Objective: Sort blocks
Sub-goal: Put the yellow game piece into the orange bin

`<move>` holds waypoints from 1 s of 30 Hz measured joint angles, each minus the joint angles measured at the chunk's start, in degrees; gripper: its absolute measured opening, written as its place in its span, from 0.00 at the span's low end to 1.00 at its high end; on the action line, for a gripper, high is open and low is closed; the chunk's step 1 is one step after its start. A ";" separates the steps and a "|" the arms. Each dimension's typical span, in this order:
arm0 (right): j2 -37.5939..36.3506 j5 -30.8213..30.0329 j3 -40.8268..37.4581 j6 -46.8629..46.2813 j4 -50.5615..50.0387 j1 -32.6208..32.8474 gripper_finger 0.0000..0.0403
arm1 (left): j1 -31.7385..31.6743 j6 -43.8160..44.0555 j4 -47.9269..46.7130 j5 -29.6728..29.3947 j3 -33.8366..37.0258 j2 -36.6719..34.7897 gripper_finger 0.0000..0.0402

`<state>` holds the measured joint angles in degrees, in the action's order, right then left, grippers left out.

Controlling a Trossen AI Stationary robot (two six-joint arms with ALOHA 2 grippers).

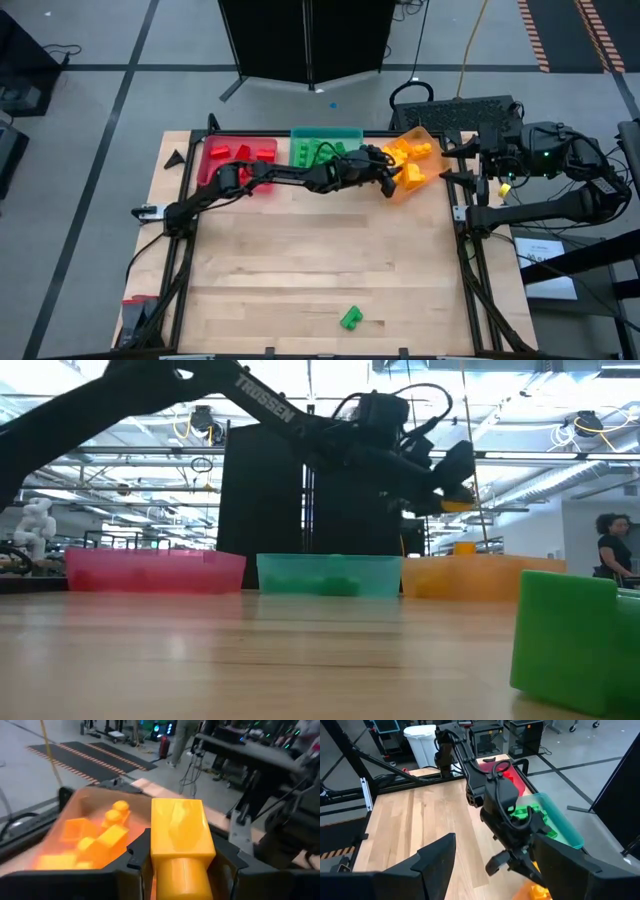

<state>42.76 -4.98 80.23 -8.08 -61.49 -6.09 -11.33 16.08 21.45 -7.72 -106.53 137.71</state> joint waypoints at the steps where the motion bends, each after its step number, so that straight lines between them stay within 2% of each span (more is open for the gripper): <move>1: 0.00 0.00 0.00 0.02 -0.01 -0.02 0.64 | 0.12 0.69 -0.08 0.32 -1.58 1.02 0.32; 9: -0.01 0.02 0.00 0.30 -0.02 0.00 0.64 | 0.61 3.12 -8.18 0.17 -12.98 8.60 0.32; 18: -0.02 0.37 0.00 0.63 -0.12 -0.01 0.64 | 0.81 1.25 -12.91 -0.57 -14.04 10.21 0.33; 20: -0.01 0.37 0.00 0.63 -0.12 -0.01 0.64 | 1.05 -1.87 -12.83 -1.78 -14.04 10.19 0.41; 25: -0.01 0.37 0.00 0.63 -0.11 0.00 0.64 | 1.53 -6.10 -12.98 -1.92 -14.04 10.19 0.69; 28: 0.00 0.37 0.00 0.39 -0.13 -0.02 0.64 | 1.96 -5.91 -13.25 -0.52 -14.04 9.93 0.78; 30: 0.00 0.41 0.00 -0.06 -0.16 -0.01 0.64 | 2.25 -4.93 -15.22 3.71 -14.01 8.85 0.80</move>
<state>42.76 -4.57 80.23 -8.14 -61.65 -6.10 -9.07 11.15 6.23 -4.00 -120.54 146.56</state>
